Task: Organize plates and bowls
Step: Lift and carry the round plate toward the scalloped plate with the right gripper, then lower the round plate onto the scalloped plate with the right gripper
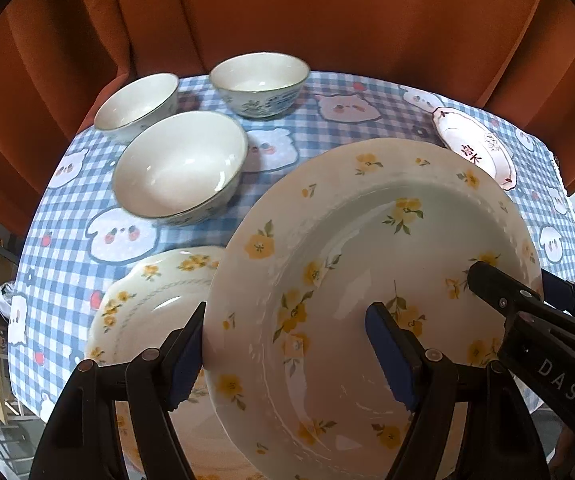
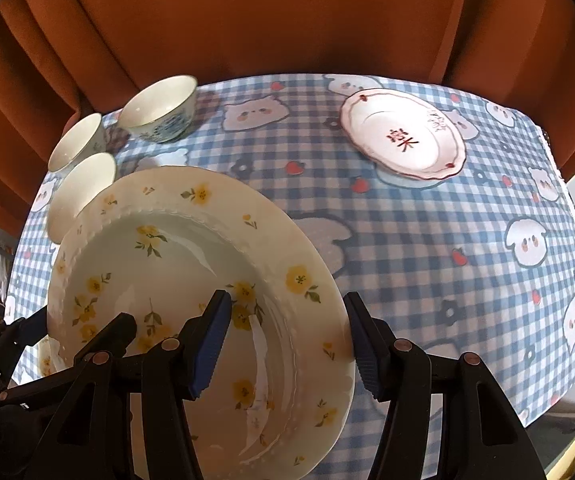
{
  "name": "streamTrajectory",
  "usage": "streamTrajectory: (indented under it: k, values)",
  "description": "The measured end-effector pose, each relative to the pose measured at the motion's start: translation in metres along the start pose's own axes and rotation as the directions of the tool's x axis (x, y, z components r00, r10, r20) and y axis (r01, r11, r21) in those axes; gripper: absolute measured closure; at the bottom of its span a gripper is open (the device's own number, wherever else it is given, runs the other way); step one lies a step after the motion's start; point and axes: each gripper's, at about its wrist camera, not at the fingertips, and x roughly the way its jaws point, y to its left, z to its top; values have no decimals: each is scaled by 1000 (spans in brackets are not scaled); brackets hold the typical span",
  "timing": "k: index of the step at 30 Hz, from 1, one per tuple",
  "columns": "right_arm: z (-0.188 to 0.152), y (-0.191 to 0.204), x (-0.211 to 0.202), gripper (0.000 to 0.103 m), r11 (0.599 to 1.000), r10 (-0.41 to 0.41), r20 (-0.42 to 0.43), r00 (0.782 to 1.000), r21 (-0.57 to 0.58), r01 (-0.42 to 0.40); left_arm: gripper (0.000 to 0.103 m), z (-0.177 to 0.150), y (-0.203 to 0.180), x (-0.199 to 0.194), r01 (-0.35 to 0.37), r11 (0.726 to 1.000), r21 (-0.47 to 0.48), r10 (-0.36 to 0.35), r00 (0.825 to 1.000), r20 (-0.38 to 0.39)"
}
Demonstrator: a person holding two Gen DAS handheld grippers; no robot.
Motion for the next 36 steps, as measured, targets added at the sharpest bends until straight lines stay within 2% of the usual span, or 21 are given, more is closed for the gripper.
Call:
streamTrajectory:
  k: [19, 36]
  values:
    - [-29, 81, 15, 42, 999, -32, -66, 997, -24, 31, 25, -30, 78, 13, 32, 999, -42, -35, 997, -65]
    - [-23, 112, 54, 42, 997, -62, -158, 986, -62, 52, 25, -32, 105, 48, 39, 994, -98, -53, 988, -142]
